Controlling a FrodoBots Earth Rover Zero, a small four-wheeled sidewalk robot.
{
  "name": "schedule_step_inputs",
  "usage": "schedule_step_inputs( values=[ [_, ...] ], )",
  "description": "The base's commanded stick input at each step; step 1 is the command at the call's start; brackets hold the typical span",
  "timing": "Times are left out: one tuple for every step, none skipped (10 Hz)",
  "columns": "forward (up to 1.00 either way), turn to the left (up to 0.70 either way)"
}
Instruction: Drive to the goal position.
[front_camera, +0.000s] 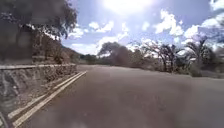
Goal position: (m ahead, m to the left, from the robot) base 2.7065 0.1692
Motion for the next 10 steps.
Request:
schedule_step_inputs(
  values=[
    [0.50, 0.00],
    [0.50, 0.00],
    [0.50, 0.00],
    [0.50, 0.00],
    [0.50, 0.00],
    [0.50, 0.00],
    [0.50, 0.00],
    [0.50, 0.00],
    [0.50, 0.00],
    [0.50, 0.00]
  ],
)
